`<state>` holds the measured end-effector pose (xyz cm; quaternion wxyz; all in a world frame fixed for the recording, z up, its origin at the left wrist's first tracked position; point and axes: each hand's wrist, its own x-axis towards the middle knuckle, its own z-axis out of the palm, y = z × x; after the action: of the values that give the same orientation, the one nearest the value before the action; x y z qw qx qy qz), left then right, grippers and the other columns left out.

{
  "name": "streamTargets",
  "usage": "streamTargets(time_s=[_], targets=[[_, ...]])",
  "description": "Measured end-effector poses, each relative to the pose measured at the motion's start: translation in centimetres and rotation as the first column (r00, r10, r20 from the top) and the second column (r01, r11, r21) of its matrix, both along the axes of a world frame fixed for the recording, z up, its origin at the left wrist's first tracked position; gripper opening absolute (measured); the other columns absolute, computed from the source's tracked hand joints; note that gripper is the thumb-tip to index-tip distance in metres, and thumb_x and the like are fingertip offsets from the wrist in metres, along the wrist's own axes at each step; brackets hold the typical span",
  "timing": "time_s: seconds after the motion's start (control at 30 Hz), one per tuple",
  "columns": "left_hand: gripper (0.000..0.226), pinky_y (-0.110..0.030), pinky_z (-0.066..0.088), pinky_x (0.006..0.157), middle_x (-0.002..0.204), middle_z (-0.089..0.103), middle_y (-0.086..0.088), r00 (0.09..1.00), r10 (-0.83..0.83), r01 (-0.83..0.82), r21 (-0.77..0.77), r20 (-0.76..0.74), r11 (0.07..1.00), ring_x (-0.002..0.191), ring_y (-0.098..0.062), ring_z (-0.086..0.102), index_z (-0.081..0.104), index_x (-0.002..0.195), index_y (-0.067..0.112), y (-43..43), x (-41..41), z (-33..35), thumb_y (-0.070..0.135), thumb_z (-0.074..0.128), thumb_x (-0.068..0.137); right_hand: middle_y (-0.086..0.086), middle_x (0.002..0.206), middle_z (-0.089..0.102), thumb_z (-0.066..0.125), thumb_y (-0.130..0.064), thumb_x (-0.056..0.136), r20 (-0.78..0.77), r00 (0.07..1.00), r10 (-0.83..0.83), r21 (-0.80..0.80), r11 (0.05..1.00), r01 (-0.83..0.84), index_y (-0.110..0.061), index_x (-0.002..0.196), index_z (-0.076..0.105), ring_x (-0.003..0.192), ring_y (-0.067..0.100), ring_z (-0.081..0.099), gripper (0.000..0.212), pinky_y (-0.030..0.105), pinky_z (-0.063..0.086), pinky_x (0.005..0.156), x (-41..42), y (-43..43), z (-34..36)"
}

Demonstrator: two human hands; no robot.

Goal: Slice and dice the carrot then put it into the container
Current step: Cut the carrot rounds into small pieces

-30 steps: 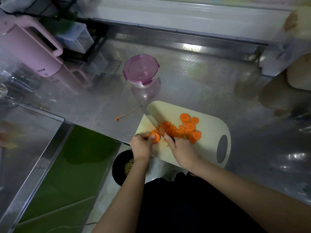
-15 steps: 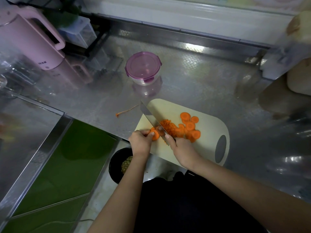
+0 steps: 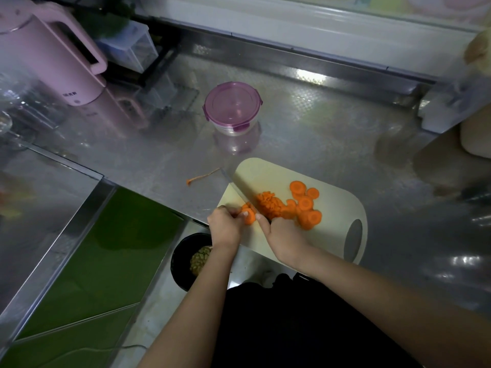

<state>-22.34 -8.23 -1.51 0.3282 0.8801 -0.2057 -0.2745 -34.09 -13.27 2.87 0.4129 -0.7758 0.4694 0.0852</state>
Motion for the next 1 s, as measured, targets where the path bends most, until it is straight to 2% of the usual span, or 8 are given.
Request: streamTargets(time_s=[0.13, 0.33, 0.43, 0.53, 0.6, 0.77, 0.87, 1.0], targets=[[0.015, -0.008, 0.035, 0.067, 0.087, 0.072, -0.006, 1.000, 0.001, -0.002, 0.017, 0.020, 1.000, 0.083, -0.015, 0.065, 0.075, 0.087, 0.006, -0.1, 0.0, 0.1, 0.019, 0.073, 0.079, 0.021, 0.086, 0.065, 0.024, -0.049, 0.100, 0.023, 0.999, -0.024, -0.016, 1.000, 0.025, -0.011, 0.060, 0.042, 0.085, 0.036, 0.062, 0.058, 0.034, 0.044, 0.069, 0.2, 0.2, -0.6], [0.017, -0.008, 0.033, 0.067, 0.092, 0.073, -0.007, 1.000, 0.005, -0.005, 0.007, 0.027, 1.000, 0.084, -0.013, 0.062, 0.076, 0.090, 0.006, -0.1, -0.2, 0.3, 0.018, 0.073, 0.079, 0.021, 0.083, 0.066, 0.027, -0.050, 0.099, 0.059, 0.998, -0.035, -0.031, 0.999, 0.037, -0.012, 0.060, 0.044, 0.082, 0.035, 0.062, 0.056, 0.033, 0.043, 0.068, 0.2, -0.2, -1.6], [0.018, -0.010, 0.036, 0.072, 0.095, 0.073, -0.007, 0.999, 0.020, -0.020, 0.010, 0.035, 1.000, 0.092, -0.018, 0.065, 0.075, 0.093, 0.007, 0.0, -0.3, 0.3, 0.020, 0.073, 0.080, 0.022, 0.086, 0.066, 0.027, -0.048, 0.100, 0.077, 0.996, -0.051, -0.030, 0.998, 0.053, -0.004, 0.074, 0.056, 0.083, 0.034, 0.062, 0.058, 0.034, 0.044, 0.070, -0.1, -0.1, -1.6], [0.017, -0.018, 0.039, 0.074, 0.093, 0.073, -0.010, 0.999, 0.032, -0.032, -0.002, 0.026, 0.999, 0.091, -0.022, 0.065, 0.075, 0.092, 0.004, 0.0, -0.4, 0.7, 0.016, 0.072, 0.080, 0.019, 0.095, 0.069, 0.027, -0.051, 0.098, 0.125, 0.990, -0.073, 0.011, 0.997, 0.072, 0.003, 0.090, 0.065, 0.093, 0.033, 0.063, 0.067, 0.038, 0.049, 0.085, 0.0, -0.5, -2.2], [0.016, -0.019, 0.038, 0.073, 0.091, 0.073, -0.012, 0.999, 0.025, -0.025, -0.010, 0.020, 1.000, 0.089, -0.023, 0.064, 0.075, 0.090, 0.002, 0.0, -0.5, 0.9, 0.014, 0.072, 0.080, 0.018, 0.096, 0.069, 0.025, -0.055, 0.097, 0.148, 0.985, -0.090, 0.045, 0.995, 0.084, 0.001, 0.096, 0.068, 0.097, 0.032, 0.063, 0.071, 0.043, 0.048, 0.090, 0.0, -0.8, -2.5], [0.015, -0.014, 0.037, 0.072, 0.092, 0.073, -0.010, 0.999, 0.048, -0.048, -0.021, -0.012, 0.999, 0.080, -0.011, 0.057, 0.074, 0.091, 0.003, 0.0, -0.6, 0.7, 0.012, 0.071, 0.081, 0.017, 0.093, 0.069, 0.025, -0.050, 0.099, 0.164, 0.977, -0.133, 0.062, 0.990, 0.125, 0.000, 0.094, 0.069, 0.094, 0.030, 0.062, 0.066, 0.040, 0.047, 0.088, -0.5, -1.0, -2.1], [0.012, -0.019, 0.040, 0.074, 0.087, 0.073, -0.012, 0.999, 0.045, -0.046, -0.040, -0.022, 0.998, 0.076, -0.012, 0.055, 0.074, 0.085, 0.001, 0.0, -0.6, 0.6, 0.012, 0.071, 0.081, 0.016, 0.084, 0.067, 0.024, -0.049, 0.099, 0.169, 0.978, -0.126, 0.053, 0.992, 0.118, -0.002, 0.080, 0.066, 0.087, 0.030, 0.063, 0.066, 0.039, 0.048, 0.084, -0.8, -0.8, -1.8], [0.011, -0.018, 0.038, 0.072, 0.087, 0.073, -0.010, 0.999, 0.052, -0.053, -0.055, -0.014, 0.997, 0.076, -0.011, 0.056, 0.074, 0.087, 0.002, 0.0, -0.8, 0.5, 0.011, 0.070, 0.081, 0.017, 0.078, 0.065, 0.025, -0.049, 0.099, 0.175, 0.978, -0.113, 0.040, 0.993, 0.108, -0.006, 0.067, 0.058, 0.081, 0.031, 0.062, 0.063, 0.038, 0.048, 0.078, -0.9, -0.7, -1.4]])
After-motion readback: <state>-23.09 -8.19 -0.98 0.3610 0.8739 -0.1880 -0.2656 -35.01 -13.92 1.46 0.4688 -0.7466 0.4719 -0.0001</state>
